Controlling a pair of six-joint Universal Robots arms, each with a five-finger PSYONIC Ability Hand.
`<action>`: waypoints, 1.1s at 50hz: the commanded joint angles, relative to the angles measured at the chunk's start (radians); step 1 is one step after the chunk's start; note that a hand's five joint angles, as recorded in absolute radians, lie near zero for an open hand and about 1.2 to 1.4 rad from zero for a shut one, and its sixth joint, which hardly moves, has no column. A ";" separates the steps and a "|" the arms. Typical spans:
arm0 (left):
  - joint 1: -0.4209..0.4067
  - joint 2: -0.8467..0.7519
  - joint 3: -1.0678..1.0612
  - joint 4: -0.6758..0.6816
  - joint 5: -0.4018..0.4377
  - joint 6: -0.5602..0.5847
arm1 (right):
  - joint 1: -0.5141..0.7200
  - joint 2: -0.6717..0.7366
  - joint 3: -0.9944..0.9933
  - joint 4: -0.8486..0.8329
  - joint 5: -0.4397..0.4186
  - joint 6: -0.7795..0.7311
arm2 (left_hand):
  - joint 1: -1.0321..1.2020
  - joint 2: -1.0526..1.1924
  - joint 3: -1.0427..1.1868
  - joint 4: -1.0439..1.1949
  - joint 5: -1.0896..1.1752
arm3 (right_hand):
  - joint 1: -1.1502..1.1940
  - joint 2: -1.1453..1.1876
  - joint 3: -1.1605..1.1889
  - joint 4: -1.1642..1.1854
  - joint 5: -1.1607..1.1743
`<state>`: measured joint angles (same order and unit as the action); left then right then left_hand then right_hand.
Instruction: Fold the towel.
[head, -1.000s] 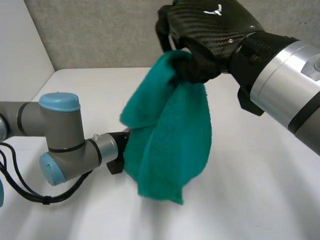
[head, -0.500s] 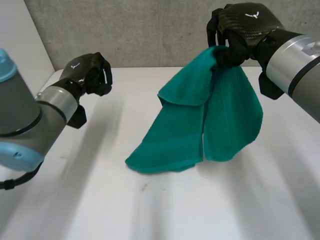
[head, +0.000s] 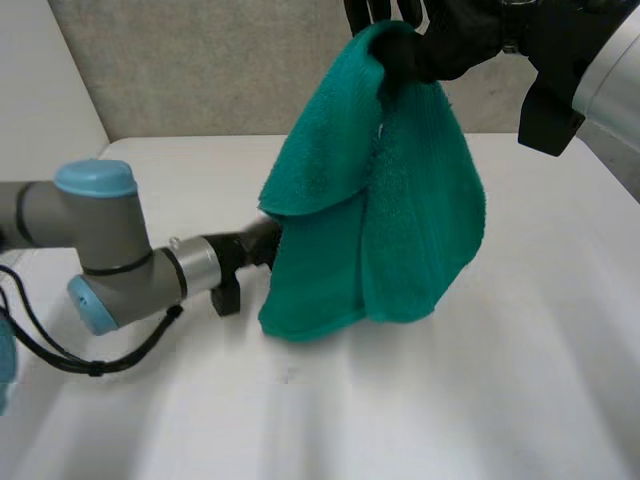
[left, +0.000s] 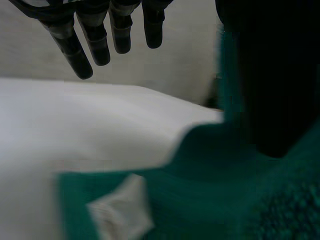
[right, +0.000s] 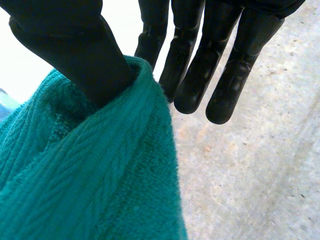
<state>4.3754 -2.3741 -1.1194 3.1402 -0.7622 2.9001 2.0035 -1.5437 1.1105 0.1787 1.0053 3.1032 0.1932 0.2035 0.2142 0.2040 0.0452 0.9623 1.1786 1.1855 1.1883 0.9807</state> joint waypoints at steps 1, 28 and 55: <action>-0.030 -0.071 0.018 -0.012 0.305 -0.137 | -0.009 0.014 -0.008 0.004 0.004 0.000 | 0.029 0.019 0.008 0.018 0.002 | 0.434 0.218 0.211 0.208 0.241; 0.021 0.511 -0.427 0.290 -0.437 0.115 | -0.095 0.237 -0.049 0.048 0.358 -0.001 | 1.203 1.193 1.182 1.192 1.177 | 0.434 0.218 0.211 0.208 0.241; -0.198 0.378 -0.640 0.288 -0.726 0.243 | -0.107 0.623 -0.035 0.148 0.441 -0.146 | 1.020 1.010 0.999 1.010 0.994 | 0.225 0.008 0.001 -0.002 0.032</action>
<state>4.1693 -1.9858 -1.7840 3.4304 -1.4726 3.1241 1.9026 -0.9283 1.0735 0.3257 1.4197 2.9933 1.1494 1.1949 1.1913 1.1946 0.9432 0.9692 1.1781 1.1830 1.1845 0.9860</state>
